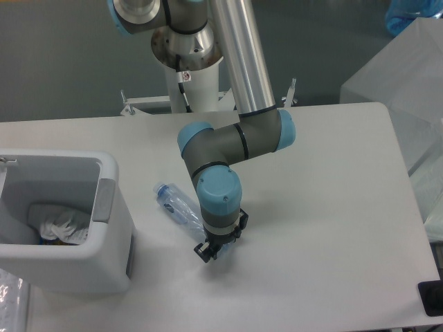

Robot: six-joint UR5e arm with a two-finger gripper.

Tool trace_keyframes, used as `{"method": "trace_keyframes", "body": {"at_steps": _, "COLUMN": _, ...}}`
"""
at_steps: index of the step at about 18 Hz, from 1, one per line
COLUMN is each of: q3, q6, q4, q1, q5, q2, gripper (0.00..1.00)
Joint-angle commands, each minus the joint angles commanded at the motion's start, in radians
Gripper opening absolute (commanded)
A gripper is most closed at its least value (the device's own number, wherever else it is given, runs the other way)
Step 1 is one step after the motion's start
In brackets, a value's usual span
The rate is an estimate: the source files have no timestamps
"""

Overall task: Place the trash in the trash can
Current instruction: 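Lower the gripper around the bottle's middle and close on it, then lift the clear bottle and carry it over the trash bin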

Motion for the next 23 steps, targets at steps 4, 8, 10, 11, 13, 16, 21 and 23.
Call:
{"method": "trace_keyframes", "body": {"at_steps": 4, "q3": 0.032, "q6": 0.012, "q4": 0.000, "q1": 0.002, "q5": 0.054, "q2": 0.023, "gripper": 0.63}}
{"method": "trace_keyframes", "body": {"at_steps": 8, "q3": 0.109, "q6": 0.057, "q4": 0.005, "q1": 0.008, "q5": 0.051, "q2": 0.093, "gripper": 0.63}}
{"method": "trace_keyframes", "body": {"at_steps": 10, "q3": 0.182, "q6": 0.067, "q4": 0.011, "q1": 0.011, "q5": 0.049, "q2": 0.106, "gripper": 0.63}}
{"method": "trace_keyframes", "body": {"at_steps": 11, "q3": 0.230, "q6": 0.068, "q4": 0.012, "q1": 0.020, "q5": 0.045, "q2": 0.107, "gripper": 0.63}}
{"method": "trace_keyframes", "body": {"at_steps": 13, "q3": 0.335, "q6": 0.066, "q4": 0.017, "q1": 0.031, "q5": 0.035, "q2": 0.095, "gripper": 0.63}}
{"method": "trace_keyframes", "body": {"at_steps": 16, "q3": 0.399, "q6": 0.069, "q4": 0.136, "q1": 0.038, "q5": 0.029, "q2": 0.100, "gripper": 0.63}}
{"method": "trace_keyframes", "body": {"at_steps": 21, "q3": 0.472, "q6": 0.126, "q4": 0.279, "q1": 0.037, "q5": -0.014, "q2": 0.106, "gripper": 0.63}}
{"method": "trace_keyframes", "body": {"at_steps": 23, "q3": 0.515, "q6": 0.124, "q4": 0.305, "q1": 0.034, "q5": -0.055, "q2": 0.107, "gripper": 0.63}}
